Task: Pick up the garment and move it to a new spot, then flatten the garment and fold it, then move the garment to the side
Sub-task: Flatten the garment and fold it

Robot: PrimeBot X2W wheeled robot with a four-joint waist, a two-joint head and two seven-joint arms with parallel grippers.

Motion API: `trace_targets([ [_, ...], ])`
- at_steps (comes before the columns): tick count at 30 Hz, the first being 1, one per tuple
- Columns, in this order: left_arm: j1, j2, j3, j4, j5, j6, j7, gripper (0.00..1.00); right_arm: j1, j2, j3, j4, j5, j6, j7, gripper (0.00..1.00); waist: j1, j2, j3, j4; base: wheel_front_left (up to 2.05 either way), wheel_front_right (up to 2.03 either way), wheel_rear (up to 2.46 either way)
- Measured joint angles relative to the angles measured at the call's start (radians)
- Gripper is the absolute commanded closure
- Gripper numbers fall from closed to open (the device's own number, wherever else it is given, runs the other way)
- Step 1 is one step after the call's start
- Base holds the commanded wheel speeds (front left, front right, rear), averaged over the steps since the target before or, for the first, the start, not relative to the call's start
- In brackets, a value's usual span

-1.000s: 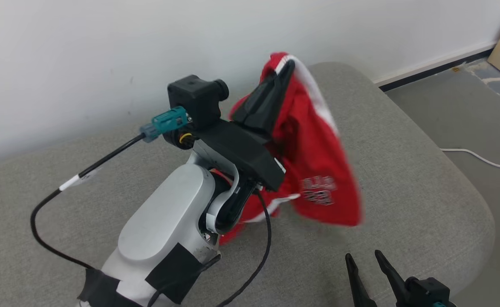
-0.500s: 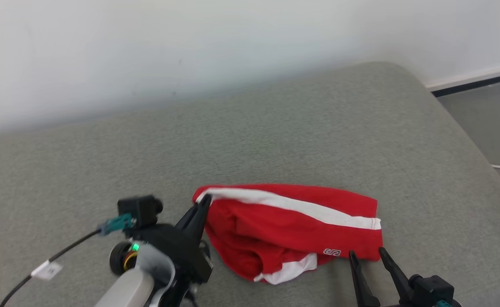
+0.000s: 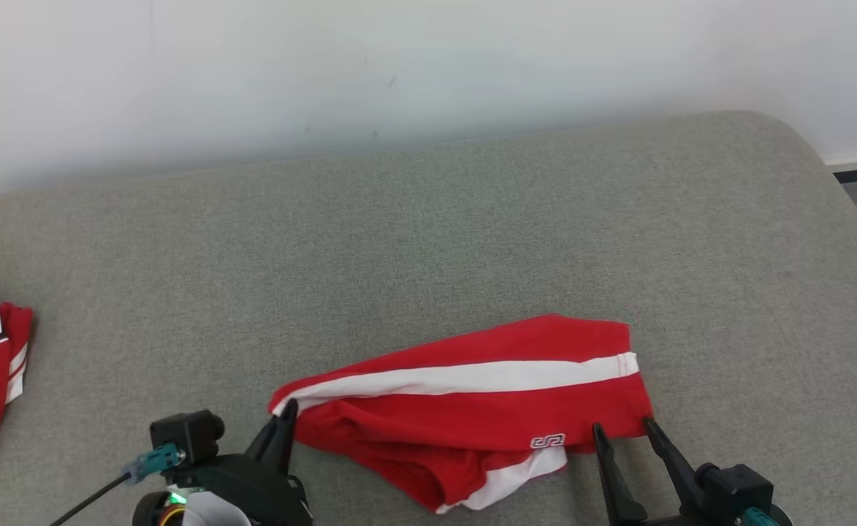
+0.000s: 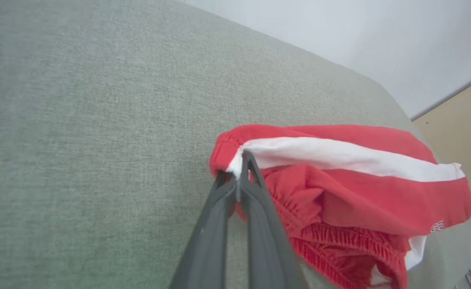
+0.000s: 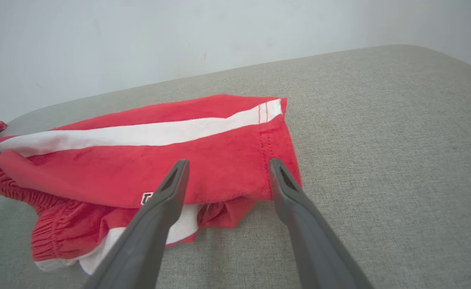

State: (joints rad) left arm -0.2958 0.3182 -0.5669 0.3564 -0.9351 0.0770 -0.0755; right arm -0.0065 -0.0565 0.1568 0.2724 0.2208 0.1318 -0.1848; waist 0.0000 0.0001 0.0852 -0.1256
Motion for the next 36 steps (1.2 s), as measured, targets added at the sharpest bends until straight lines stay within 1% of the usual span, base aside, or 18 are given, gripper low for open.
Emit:
trace_targets([
  [9,-0.044,0.000,0.012,0.091,0.073,0.029,-0.121,1.00,-0.002,-0.010,0.009,0.002,0.002,0.000,0.001,0.00,0.0000,0.0000,-0.005,-0.022,0.00,0.00,0.00],
  [16,-0.051,-0.012,0.014,0.159,0.080,0.029,-0.140,1.00,0.002,-0.012,0.007,0.001,0.002,0.000,0.006,0.00,0.0000,0.0000,-0.016,-0.040,0.00,0.00,0.00],
  [17,-0.051,-0.014,0.015,0.166,0.080,0.028,-0.143,0.51,0.005,-0.014,0.005,0.000,0.002,0.000,0.006,0.00,0.0000,0.0000,-0.018,-0.040,0.00,0.00,0.00],
  [18,-0.049,-0.017,0.015,0.172,0.077,0.027,-0.144,0.00,0.006,-0.015,0.003,0.000,0.002,0.000,0.006,0.00,0.0000,0.0000,-0.020,-0.040,0.00,0.00,0.00],
  [27,0.028,-0.026,0.032,0.168,0.063,-0.013,-0.172,0.00,0.027,-0.017,-0.009,-0.008,0.002,0.000,0.016,0.00,0.0000,0.0000,-0.049,-0.018,0.00,0.00,0.00],
  [33,0.090,-0.022,0.032,0.097,0.075,-0.035,-0.181,0.00,0.035,-0.016,-0.014,-0.012,0.002,0.000,0.017,0.00,0.0000,-0.0001,-0.069,0.002,0.00,0.00,0.00],
  [36,0.120,-0.027,0.008,0.052,0.085,-0.058,-0.183,0.00,0.038,-0.014,-0.016,-0.013,0.004,0.000,0.017,0.00,0.0000,0.0000,-0.077,0.010,0.00,0.00,0.00],
])
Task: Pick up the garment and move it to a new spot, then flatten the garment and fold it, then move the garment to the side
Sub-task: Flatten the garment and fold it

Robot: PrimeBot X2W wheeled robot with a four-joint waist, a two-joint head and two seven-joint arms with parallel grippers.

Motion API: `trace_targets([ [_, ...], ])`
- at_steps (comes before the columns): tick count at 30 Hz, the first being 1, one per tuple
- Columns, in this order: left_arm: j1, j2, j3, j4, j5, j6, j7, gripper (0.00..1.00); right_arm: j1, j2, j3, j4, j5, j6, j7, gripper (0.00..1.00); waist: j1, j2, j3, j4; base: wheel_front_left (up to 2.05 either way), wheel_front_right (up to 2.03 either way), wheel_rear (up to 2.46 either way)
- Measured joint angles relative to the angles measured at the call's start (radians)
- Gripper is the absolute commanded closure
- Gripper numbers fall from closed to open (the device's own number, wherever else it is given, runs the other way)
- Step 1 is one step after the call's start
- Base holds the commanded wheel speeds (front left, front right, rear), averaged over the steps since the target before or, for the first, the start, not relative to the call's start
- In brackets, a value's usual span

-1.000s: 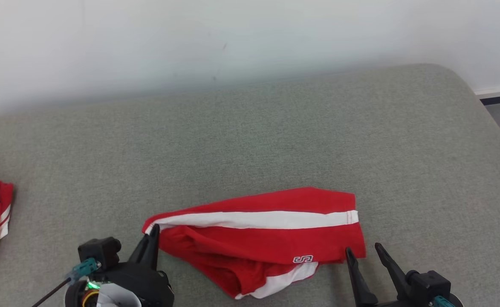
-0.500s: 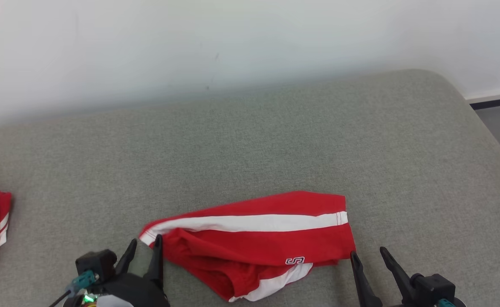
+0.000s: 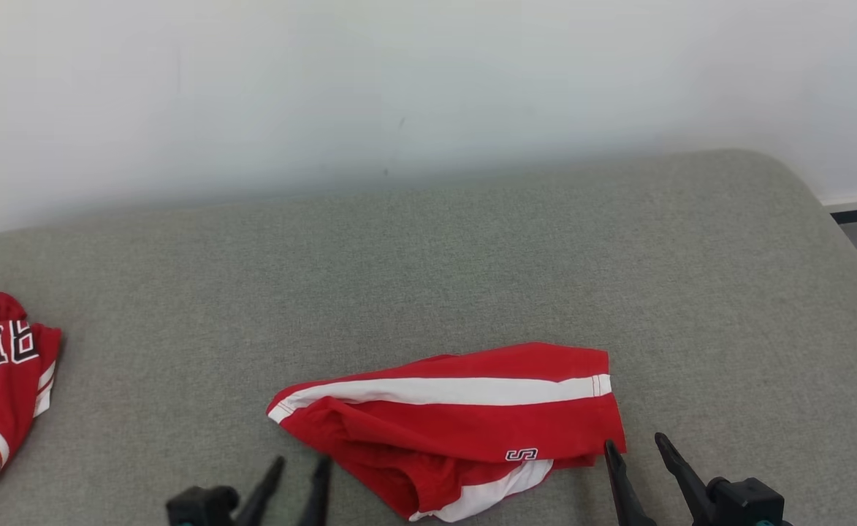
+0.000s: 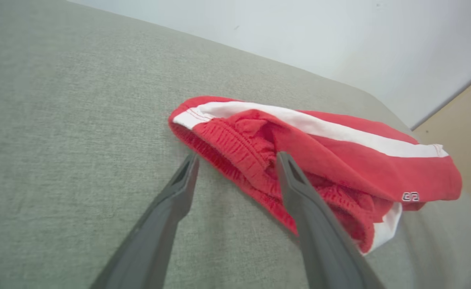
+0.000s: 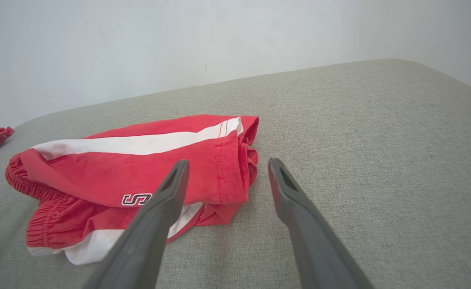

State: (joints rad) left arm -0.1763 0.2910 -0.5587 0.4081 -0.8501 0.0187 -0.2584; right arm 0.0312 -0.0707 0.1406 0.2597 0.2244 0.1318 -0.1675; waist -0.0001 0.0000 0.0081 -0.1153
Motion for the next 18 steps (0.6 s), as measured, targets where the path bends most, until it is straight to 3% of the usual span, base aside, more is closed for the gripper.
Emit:
trace_targets([
  [9,0.012,-0.046,-0.132,-0.046,0.026,-0.072,0.094,0.00,0.000,0.004,0.000,0.002,0.004,0.000,-0.001,0.00,0.0000,0.0000,-0.009,-0.002,0.00,0.00,0.00],
  [18,-0.057,-0.112,-0.150,0.060,-0.019,-0.089,0.174,0.00,-0.005,0.005,0.004,0.007,0.005,0.000,-0.006,0.00,0.0002,0.0000,-0.001,-0.045,0.00,0.00,0.00],
])
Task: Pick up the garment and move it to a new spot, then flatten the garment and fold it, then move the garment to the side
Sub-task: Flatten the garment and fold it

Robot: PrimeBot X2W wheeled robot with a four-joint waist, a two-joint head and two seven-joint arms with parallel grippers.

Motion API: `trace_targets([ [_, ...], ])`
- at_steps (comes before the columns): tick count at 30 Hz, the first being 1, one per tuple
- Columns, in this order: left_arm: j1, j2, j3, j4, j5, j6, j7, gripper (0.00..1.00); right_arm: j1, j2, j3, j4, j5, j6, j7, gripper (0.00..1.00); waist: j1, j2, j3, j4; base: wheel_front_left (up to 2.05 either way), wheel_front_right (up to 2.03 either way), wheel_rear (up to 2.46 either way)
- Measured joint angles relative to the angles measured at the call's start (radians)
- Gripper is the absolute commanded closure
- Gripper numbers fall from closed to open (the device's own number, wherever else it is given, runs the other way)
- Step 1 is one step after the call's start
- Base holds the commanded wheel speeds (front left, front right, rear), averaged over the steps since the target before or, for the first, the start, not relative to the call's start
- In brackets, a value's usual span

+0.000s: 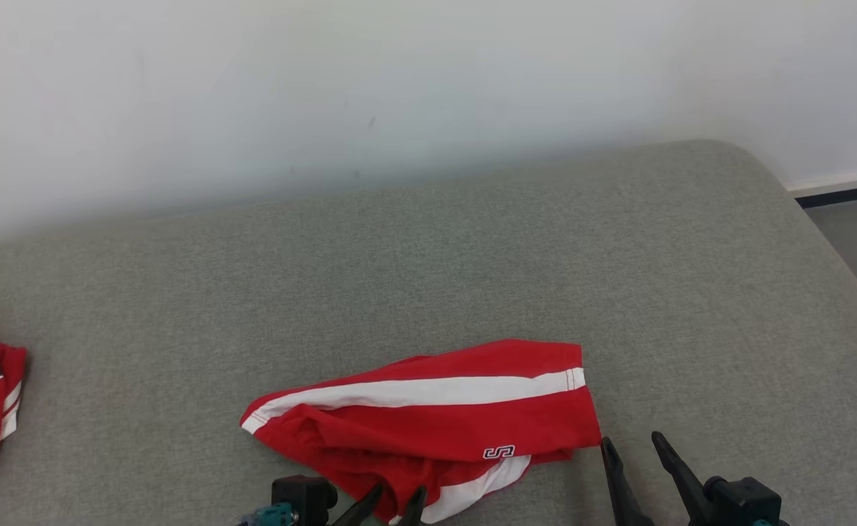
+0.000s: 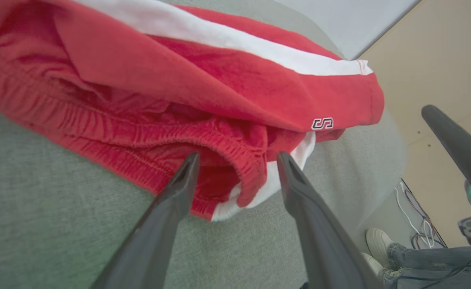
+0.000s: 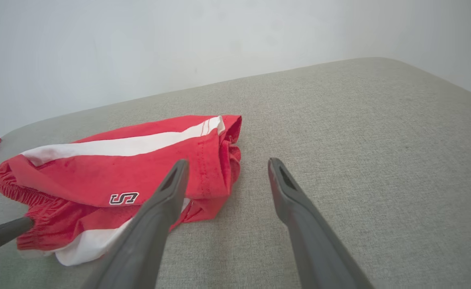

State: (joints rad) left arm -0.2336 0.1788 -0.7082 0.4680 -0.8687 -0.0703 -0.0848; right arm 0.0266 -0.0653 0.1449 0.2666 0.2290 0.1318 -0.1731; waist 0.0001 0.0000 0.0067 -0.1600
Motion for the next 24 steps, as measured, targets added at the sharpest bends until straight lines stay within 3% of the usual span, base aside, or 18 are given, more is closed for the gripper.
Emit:
trace_targets([
  [6,-0.018,-0.009,0.007,0.050,-0.017,0.010,0.025,0.00,-0.001,0.001,-0.005,0.004,0.001,0.000,-0.005,0.00,0.0000,0.0000,0.008,-0.035,0.00,0.00,0.00],
  [8,-0.020,-0.012,0.009,0.053,-0.023,0.008,0.017,0.74,-0.001,0.001,-0.007,0.004,0.001,0.000,-0.005,0.00,0.0000,0.0001,0.012,-0.043,0.00,0.00,0.00],
  [9,-0.020,-0.013,0.011,0.054,-0.023,0.007,0.011,1.00,-0.001,0.001,-0.007,0.004,0.001,0.000,-0.005,0.00,0.0000,0.0000,0.013,-0.045,0.00,0.00,0.00],
  [15,-0.023,-0.006,0.048,0.039,-0.032,0.002,-0.060,1.00,0.000,0.003,-0.013,0.004,0.001,0.000,-0.008,0.00,0.0000,0.0001,0.015,-0.044,0.00,0.00,0.00],
  [24,-0.033,0.034,0.153,-0.091,-0.066,0.018,-0.139,1.00,0.001,0.005,-0.006,0.002,0.000,0.000,-0.002,0.00,0.0000,0.0000,0.004,-0.011,0.00,0.00,0.00],
])
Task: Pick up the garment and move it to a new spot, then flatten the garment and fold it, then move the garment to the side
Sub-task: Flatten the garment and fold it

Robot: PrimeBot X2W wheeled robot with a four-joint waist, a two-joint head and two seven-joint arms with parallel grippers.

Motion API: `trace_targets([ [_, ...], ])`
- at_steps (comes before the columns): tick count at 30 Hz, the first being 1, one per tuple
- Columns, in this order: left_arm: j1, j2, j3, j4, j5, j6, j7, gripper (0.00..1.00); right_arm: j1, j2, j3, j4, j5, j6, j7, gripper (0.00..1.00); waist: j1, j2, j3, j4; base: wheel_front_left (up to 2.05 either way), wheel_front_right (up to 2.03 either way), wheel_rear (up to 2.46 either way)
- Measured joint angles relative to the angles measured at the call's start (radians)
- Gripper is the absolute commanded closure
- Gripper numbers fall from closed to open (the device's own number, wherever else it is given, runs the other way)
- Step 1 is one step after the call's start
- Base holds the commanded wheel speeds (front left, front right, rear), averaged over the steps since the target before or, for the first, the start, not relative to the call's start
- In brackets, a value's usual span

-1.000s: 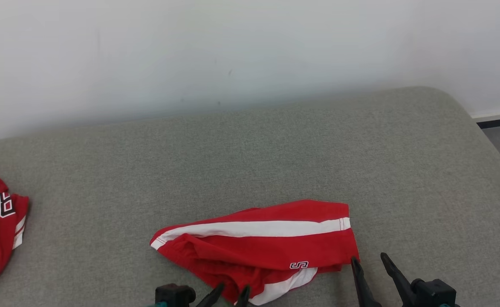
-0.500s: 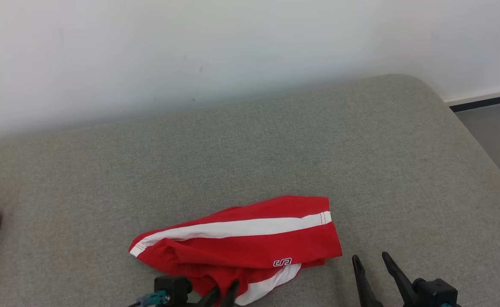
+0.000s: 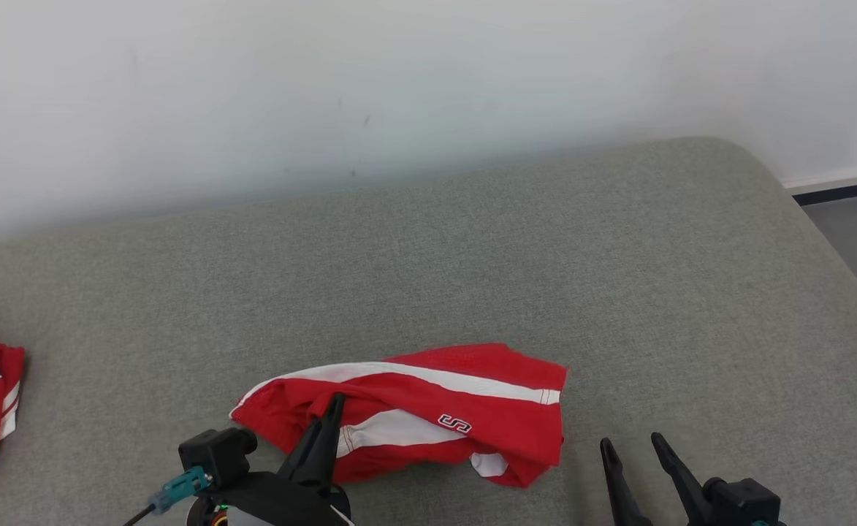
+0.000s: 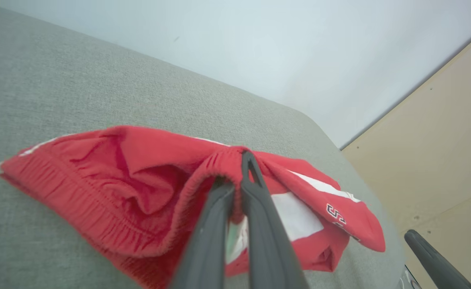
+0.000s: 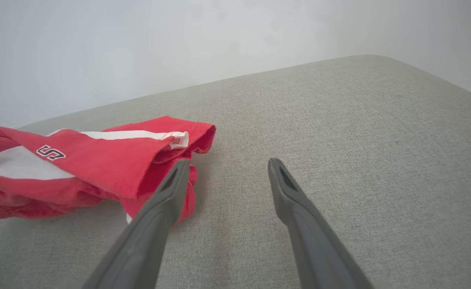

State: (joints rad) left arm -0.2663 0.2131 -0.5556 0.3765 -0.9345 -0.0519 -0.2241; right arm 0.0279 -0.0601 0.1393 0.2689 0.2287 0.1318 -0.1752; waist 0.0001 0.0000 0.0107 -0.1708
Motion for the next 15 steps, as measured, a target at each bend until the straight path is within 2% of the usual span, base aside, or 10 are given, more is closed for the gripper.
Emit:
trace_targets([
  [6,0.028,0.015,-0.014,-0.023,0.000,0.025,0.023,1.00,-0.010,-0.006,0.042,0.000,0.008,0.000,0.027,0.00,-0.0001,0.0000,-0.008,0.012,0.00,0.00,0.00],
  [15,0.063,0.011,-0.027,-0.015,-0.001,0.032,0.027,1.00,-0.023,-0.016,0.114,0.002,0.042,0.000,0.079,0.00,-0.0001,0.0000,-0.013,0.026,0.00,0.00,0.00],
])
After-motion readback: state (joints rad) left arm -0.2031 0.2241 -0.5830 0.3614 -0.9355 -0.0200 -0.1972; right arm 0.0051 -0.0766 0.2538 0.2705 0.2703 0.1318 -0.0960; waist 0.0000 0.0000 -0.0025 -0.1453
